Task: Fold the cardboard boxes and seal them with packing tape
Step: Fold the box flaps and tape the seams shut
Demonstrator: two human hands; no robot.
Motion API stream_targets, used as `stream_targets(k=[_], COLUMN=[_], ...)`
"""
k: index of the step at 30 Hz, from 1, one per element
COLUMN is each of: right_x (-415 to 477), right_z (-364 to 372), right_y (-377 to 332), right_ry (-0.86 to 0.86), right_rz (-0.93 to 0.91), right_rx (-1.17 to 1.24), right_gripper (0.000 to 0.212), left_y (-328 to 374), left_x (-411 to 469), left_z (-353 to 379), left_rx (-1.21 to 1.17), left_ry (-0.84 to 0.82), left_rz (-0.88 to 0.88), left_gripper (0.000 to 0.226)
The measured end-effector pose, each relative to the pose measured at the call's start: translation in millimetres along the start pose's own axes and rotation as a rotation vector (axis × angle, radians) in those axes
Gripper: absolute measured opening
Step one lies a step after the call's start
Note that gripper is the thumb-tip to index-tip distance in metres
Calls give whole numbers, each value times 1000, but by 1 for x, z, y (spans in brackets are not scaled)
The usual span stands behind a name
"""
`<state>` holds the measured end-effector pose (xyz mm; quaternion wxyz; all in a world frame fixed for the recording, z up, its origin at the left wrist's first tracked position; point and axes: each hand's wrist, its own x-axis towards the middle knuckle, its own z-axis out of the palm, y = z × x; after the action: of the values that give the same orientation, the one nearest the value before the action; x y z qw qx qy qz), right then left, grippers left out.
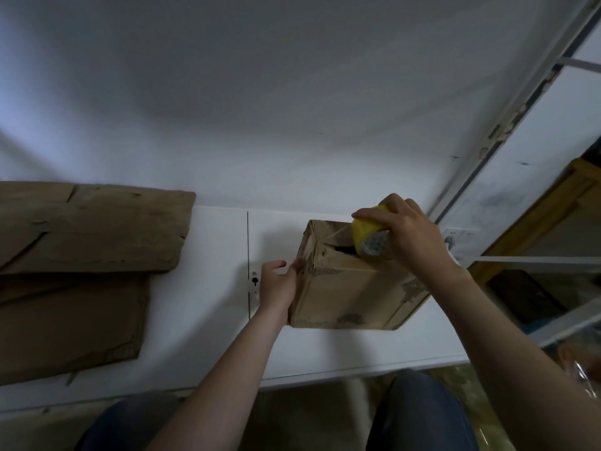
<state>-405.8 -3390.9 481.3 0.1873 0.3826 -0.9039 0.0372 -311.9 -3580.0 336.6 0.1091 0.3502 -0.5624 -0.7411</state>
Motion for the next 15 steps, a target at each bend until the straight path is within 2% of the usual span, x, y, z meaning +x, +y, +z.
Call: stream_targets(k=[1,3,6,7,9,12,15], right_x=[1,1,3,4,7,9,8], right_z=[0,0,-1,-2,-3,-8,-13], right_y=[0,0,2,3,5,12,22], right_ry=[9,22,23,16,1,-33,-97], right_rz=[-5,-14,-25,-29,-50,-91,-122], right_rx=[-4,-4,3,8,22,26,10], right_gripper=[69,68,68,68,71,77,85], left_y=[0,2,15,24,46,68,68], left_x=[0,1,-3,-9,-26,-45,-43], left_z=[-3,-9,-15,-15,-10,6,15], left_rx=[16,117,218,238,347,787,1224], left_ry=[-7,21,118,105,-46,-316,-350], left_rz=[-29,25,360,491,701,824,809], left_gripper=[49,48,36,36,46,74,85])
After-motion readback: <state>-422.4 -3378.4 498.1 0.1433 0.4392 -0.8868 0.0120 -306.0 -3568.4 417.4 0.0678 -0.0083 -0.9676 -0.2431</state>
